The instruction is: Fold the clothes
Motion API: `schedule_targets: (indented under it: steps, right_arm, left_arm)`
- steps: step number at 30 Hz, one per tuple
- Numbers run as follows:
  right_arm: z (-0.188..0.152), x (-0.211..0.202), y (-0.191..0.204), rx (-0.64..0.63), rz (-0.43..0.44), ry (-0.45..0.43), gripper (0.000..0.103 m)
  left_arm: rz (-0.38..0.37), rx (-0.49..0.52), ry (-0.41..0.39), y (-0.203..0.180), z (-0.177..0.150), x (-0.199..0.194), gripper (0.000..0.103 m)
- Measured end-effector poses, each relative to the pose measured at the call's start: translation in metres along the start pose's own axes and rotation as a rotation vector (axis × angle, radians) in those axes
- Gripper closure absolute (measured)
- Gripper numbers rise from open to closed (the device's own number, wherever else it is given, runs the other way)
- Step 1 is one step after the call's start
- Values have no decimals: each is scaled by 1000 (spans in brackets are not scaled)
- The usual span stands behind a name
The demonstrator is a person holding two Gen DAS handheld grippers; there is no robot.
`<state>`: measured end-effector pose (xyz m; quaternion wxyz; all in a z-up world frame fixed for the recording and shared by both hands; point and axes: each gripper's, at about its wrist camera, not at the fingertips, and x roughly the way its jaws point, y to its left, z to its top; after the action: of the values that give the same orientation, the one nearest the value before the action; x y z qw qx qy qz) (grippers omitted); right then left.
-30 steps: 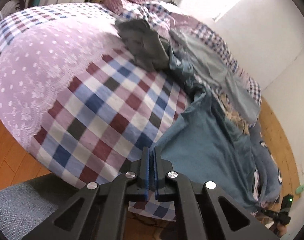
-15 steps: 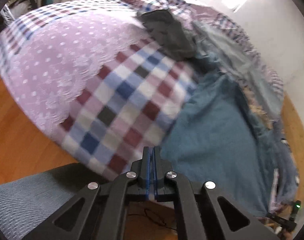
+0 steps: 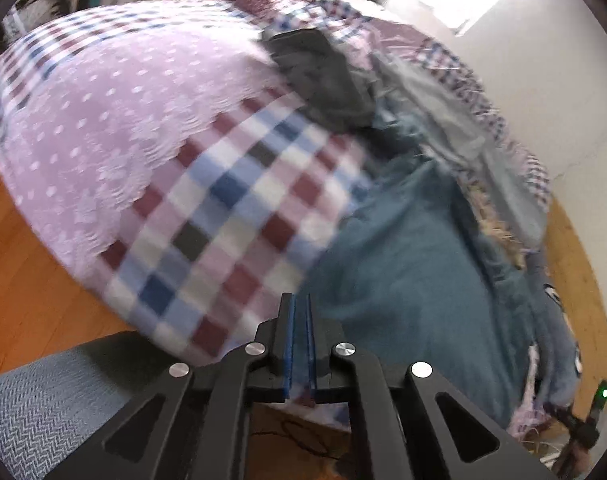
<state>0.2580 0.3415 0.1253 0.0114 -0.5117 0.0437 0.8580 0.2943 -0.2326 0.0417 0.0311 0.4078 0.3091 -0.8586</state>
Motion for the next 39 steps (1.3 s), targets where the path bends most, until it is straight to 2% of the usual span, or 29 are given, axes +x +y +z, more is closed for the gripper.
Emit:
schedule_targets:
  steps: [2, 4, 6, 9, 10, 17, 30, 36, 39]
  right_arm:
    - [10, -6, 18, -5, 24, -68, 94]
    - [19, -9, 39, -22, 53, -129, 94]
    - [26, -11, 56, -33, 80, -178, 92]
    - [38, -11, 75, -39, 116, -229, 81]
    - [42, -9, 81, -38, 131, -241, 75]
    - [76, 17, 111, -48, 207, -288, 65]
    - [148, 93, 167, -10, 357, -340, 62]
    - [146, 147, 173, -58, 328, -236, 62]
    - [158, 152, 166, -74, 323, -243, 62]
  left_arm:
    - [-32, 40, -19, -13, 0, 0, 98]
    - [-63, 75, -22, -24, 0, 2, 87]
    - [-100, 93, -18, -32, 0, 3, 66]
    - [-139, 109, -12, -44, 3, 10, 53]
    - [-149, 109, -7, -46, 4, 12, 52]
    - [-222, 130, 40, -76, 8, 30, 44]
    - [-321, 179, 63, -145, 54, 81, 34]
    - [-379, 207, 102, -190, 74, 125, 34]
    - [-404, 248, 85, -218, 79, 144, 34]
